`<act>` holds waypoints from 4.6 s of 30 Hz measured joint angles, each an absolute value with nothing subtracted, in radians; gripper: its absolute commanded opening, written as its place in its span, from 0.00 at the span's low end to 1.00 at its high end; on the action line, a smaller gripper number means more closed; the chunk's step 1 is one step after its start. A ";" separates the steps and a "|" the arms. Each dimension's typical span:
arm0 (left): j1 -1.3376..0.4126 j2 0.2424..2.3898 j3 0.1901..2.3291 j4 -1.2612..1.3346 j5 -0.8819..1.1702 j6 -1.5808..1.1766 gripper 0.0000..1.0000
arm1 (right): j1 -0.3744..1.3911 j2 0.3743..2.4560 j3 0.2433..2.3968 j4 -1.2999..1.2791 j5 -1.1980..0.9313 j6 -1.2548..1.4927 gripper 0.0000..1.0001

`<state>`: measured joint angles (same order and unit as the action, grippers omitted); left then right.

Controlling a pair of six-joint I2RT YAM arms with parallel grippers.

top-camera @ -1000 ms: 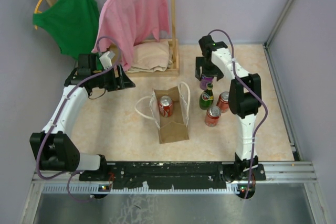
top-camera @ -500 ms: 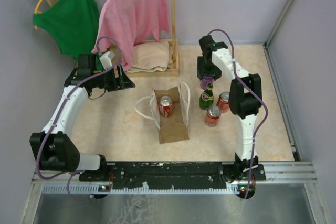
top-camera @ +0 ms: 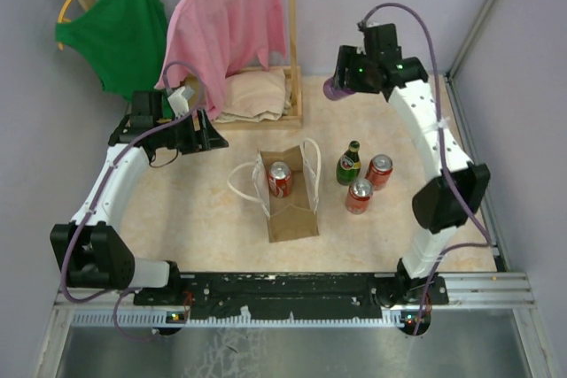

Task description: Place the beverage into the canvas bag

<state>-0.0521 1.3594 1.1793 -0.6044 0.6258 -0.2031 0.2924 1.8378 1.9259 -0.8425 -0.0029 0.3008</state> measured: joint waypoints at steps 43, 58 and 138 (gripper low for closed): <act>-0.057 1.386 1.179 -0.604 0.640 -0.203 0.77 | 0.854 1.589 1.610 -1.041 0.133 0.312 0.00; -0.057 1.393 1.179 -0.590 0.641 -0.203 0.77 | 0.882 1.700 1.610 -1.074 0.232 0.290 0.00; -0.057 1.424 1.183 -0.583 0.659 -0.203 0.77 | 0.832 1.481 1.581 -0.697 0.428 0.254 0.79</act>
<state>-0.0574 1.4242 1.1831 -0.5827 0.6590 -0.2031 0.8322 1.4807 1.5806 -0.6971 0.4282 0.2543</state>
